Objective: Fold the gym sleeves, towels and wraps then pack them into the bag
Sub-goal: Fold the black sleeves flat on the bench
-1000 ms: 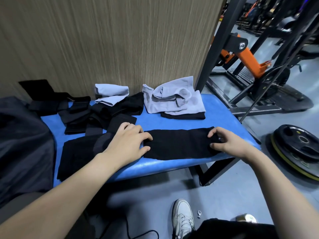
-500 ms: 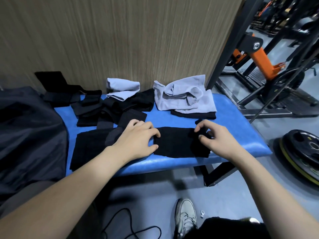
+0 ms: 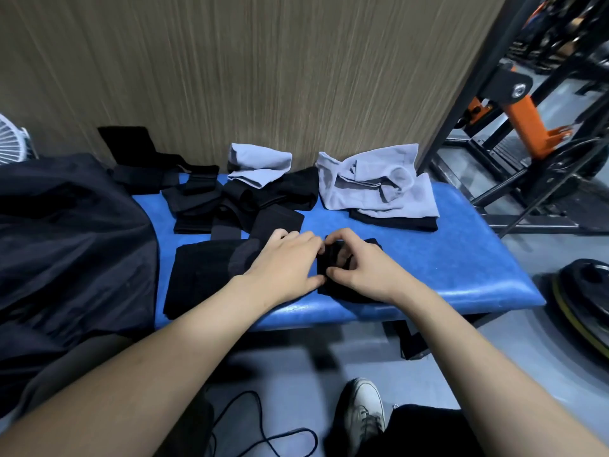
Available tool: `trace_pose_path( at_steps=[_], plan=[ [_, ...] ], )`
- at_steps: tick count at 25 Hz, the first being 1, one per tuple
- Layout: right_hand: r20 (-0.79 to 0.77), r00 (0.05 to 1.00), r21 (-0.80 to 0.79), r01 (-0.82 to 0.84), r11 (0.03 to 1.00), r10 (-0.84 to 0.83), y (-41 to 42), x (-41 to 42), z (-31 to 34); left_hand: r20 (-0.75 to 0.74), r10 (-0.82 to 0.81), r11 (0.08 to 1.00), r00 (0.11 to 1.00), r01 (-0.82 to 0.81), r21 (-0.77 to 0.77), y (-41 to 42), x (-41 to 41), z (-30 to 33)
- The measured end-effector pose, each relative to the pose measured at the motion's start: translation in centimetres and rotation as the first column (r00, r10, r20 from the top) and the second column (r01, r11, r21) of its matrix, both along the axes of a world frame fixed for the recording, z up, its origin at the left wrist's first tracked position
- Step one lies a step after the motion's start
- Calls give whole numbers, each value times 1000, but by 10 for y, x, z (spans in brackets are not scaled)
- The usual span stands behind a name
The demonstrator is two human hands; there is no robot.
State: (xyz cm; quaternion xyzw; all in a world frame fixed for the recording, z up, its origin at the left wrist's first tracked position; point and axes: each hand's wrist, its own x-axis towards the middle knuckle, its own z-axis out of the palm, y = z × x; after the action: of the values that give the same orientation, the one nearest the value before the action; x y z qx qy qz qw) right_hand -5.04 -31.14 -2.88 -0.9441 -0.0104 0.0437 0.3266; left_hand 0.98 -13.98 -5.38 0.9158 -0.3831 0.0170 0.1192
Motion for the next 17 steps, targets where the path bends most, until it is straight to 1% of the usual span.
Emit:
trace_pose_path(
  at_steps=[4,6,7,8,9,10,11,12,14,15,17],
  plan=[
    [-116,991,231,95,968,-70,-5,2,4,-74,8,994,997,-16,-108,2,-1,2],
    [-124,988,321,131,938,-95,-13,1,6,-106,18,994,994,-29,-106,2,0,4],
    [-105,988,348,141,927,-110,-17,0,7,-107,28,995,994,-37,-90,2,-1,5],
    [-58,989,336,147,930,-135,-23,-2,7,-93,36,996,995,-44,-82,1,-2,5],
    [16,986,273,153,950,-163,-31,-3,8,-74,44,996,996,-49,-78,0,-3,5],
    [94,980,159,160,974,-176,-41,-4,8,-62,49,996,997,-53,-73,-1,-5,5],
    [136,976,42,165,985,-169,-51,-6,7,-56,50,997,997,-54,-60,-2,-6,4],
    [129,980,-45,157,987,-150,-61,-8,7,-51,51,998,997,-53,-42,-3,-7,4],
    [8,992,-132,128,983,-128,-74,-13,2,-49,55,998,997,-56,-27,-5,-8,4],
    [-48,991,-155,120,981,-128,-77,-15,-1,-54,60,998,997,-62,-29,-6,-8,4],
    [-69,987,-160,132,978,-144,-77,-17,-5,-82,67,997,994,-70,-38,-8,-8,5]
  ],
)
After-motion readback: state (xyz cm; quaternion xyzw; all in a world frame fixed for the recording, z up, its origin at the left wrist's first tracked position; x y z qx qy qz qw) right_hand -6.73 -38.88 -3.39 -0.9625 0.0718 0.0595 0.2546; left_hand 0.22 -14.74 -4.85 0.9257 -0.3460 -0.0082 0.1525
